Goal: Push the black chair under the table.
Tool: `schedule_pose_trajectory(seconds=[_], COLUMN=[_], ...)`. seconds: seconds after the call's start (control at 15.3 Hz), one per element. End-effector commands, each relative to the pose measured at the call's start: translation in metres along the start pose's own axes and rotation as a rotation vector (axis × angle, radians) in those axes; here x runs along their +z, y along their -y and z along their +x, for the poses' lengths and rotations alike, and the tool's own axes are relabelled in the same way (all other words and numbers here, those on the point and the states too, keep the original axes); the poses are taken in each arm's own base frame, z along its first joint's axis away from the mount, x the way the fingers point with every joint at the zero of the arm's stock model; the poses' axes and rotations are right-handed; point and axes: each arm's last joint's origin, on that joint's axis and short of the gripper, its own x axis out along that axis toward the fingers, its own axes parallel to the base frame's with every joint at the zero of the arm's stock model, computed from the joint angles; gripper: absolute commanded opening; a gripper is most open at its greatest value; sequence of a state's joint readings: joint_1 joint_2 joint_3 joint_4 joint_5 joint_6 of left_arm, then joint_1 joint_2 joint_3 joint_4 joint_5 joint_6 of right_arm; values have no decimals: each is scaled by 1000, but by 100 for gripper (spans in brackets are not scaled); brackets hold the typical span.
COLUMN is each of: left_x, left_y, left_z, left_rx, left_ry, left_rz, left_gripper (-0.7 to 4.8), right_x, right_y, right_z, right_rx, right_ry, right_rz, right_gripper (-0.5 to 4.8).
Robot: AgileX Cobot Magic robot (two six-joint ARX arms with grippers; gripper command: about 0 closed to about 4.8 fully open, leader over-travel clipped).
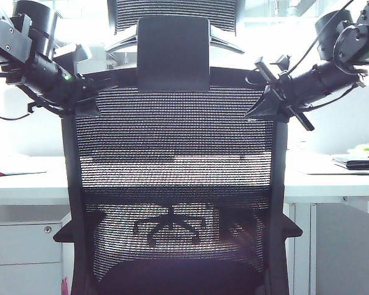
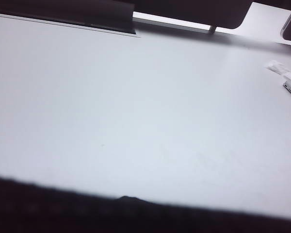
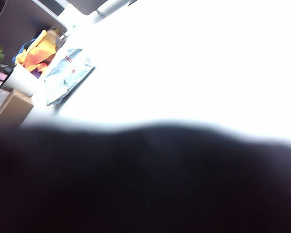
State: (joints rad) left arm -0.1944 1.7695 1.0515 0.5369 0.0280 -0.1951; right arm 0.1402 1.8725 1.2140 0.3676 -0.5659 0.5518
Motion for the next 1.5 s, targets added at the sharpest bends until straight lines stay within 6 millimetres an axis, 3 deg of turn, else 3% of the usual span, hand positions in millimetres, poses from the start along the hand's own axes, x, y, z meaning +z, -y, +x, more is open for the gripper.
schedule_pose_trajectory(seconds=[0.07,0.39,0.65,1.04,1.5], left_x=[9,3,11,21,27], left_y=[0,1,4,11,13], left_z=[1,1,-13,-71,-169], left_rx=[-13,-82,-116,-155,-102], left_ry=[41,-40,-53,-38,97], left_rz=[5,28,45,-2,33], left_gripper=[-6,-6,-6,-6,-6], right_x=[21,12,-4,-22,-56], right_y=[-4,-19,-31,-54,-88], right_z=[-3,-1,-25,-71,-153], right_rx=[-28,15,13,23,19], right_ry=[158,130,160,186,256], right_rz=[-92,-113,-134,-105,-131], right_gripper=[-5,-5,-5,-5,-5])
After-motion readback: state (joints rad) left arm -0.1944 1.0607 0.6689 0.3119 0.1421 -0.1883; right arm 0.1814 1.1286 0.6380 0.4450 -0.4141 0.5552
